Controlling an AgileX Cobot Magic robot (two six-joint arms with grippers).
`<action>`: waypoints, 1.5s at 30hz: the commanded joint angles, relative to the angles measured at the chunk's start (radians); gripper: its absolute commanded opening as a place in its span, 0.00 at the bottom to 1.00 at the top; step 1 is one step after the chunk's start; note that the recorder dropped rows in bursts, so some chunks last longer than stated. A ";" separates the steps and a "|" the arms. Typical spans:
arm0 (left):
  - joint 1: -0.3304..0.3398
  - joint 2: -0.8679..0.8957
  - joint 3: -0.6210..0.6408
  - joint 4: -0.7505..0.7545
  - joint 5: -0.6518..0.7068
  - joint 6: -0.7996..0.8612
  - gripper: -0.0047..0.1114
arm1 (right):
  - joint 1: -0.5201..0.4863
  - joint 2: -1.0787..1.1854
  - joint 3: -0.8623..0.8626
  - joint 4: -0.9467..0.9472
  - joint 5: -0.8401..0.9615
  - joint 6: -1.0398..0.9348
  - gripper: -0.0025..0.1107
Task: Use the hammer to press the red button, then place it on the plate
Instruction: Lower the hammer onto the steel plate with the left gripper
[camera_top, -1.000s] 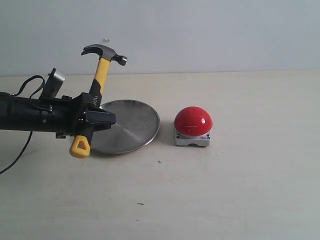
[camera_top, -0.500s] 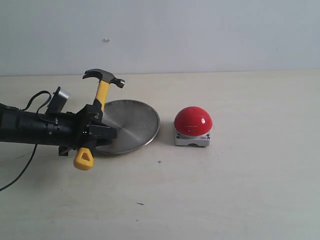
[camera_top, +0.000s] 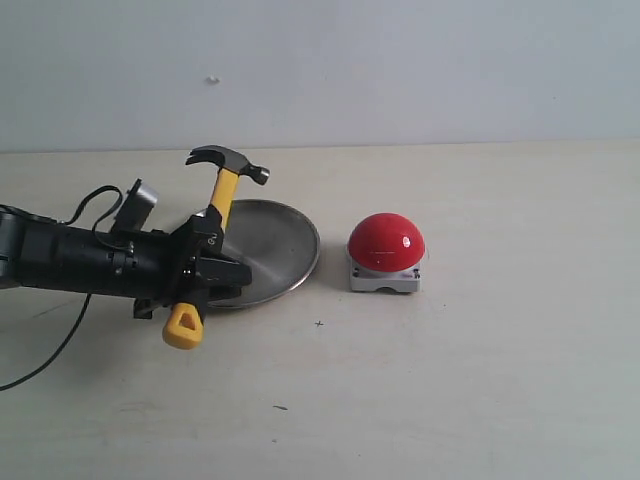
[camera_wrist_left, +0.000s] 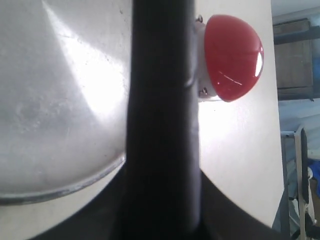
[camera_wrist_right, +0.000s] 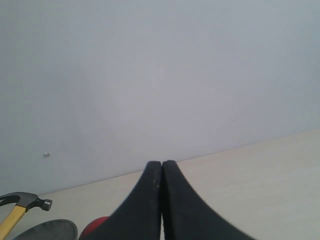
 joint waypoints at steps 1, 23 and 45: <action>-0.007 -0.011 -0.010 -0.030 0.006 0.017 0.04 | -0.003 -0.005 0.006 0.002 0.002 0.001 0.02; -0.032 0.062 -0.047 -0.030 0.012 0.015 0.04 | -0.003 -0.005 0.006 0.002 0.002 0.001 0.02; -0.032 0.073 -0.069 -0.030 -0.026 -0.014 0.04 | -0.003 -0.005 0.006 0.002 0.002 0.001 0.02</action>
